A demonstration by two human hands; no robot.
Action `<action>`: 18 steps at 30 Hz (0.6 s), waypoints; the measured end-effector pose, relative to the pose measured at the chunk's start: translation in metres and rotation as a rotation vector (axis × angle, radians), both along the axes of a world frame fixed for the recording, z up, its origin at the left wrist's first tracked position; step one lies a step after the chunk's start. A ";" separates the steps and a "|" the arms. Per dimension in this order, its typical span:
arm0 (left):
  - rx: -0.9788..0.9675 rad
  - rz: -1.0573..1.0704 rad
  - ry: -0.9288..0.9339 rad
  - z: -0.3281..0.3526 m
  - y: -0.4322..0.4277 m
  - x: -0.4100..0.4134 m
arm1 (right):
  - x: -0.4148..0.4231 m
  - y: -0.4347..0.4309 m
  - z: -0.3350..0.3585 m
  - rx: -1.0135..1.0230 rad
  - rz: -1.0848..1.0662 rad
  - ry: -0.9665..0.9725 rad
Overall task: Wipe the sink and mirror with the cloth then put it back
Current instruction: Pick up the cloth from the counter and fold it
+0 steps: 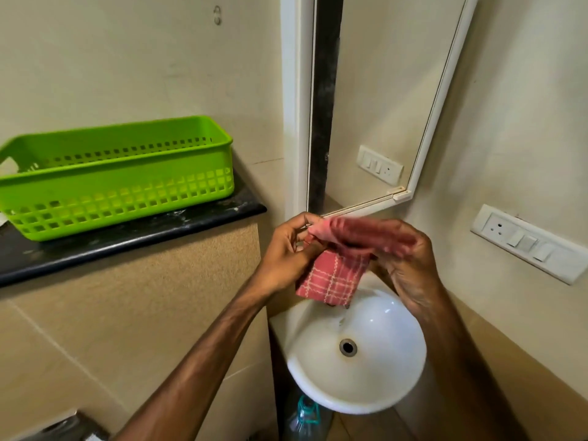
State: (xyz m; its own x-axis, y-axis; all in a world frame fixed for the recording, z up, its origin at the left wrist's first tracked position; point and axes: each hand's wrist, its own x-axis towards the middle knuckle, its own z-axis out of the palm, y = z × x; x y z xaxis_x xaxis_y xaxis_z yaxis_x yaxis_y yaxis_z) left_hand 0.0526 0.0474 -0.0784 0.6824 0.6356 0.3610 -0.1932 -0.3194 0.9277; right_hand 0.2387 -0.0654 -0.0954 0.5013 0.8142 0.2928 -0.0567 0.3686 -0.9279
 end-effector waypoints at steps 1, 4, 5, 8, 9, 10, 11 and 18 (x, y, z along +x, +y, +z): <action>0.012 0.006 0.008 -0.002 0.001 0.001 | 0.001 0.000 -0.002 0.014 0.021 -0.045; 0.005 0.002 0.026 -0.011 0.004 0.002 | 0.002 -0.001 -0.010 -0.030 0.047 -0.119; -0.008 -0.004 0.023 -0.014 0.004 0.003 | 0.002 0.000 -0.014 -0.056 0.065 -0.109; -0.037 -0.021 0.002 -0.021 0.006 0.004 | 0.009 0.001 -0.030 -0.133 0.161 0.060; -0.041 -0.030 -0.004 -0.022 0.008 0.005 | 0.011 0.001 -0.032 -0.158 0.185 0.157; -0.042 -0.043 -0.007 -0.023 0.009 0.006 | 0.013 0.001 -0.036 -0.192 0.196 0.241; -0.042 -0.060 -0.011 -0.024 0.009 0.007 | 0.015 0.001 -0.038 -0.229 0.217 0.304; -0.189 0.027 0.024 -0.048 0.007 0.029 | 0.032 0.015 -0.061 -0.441 0.324 -0.042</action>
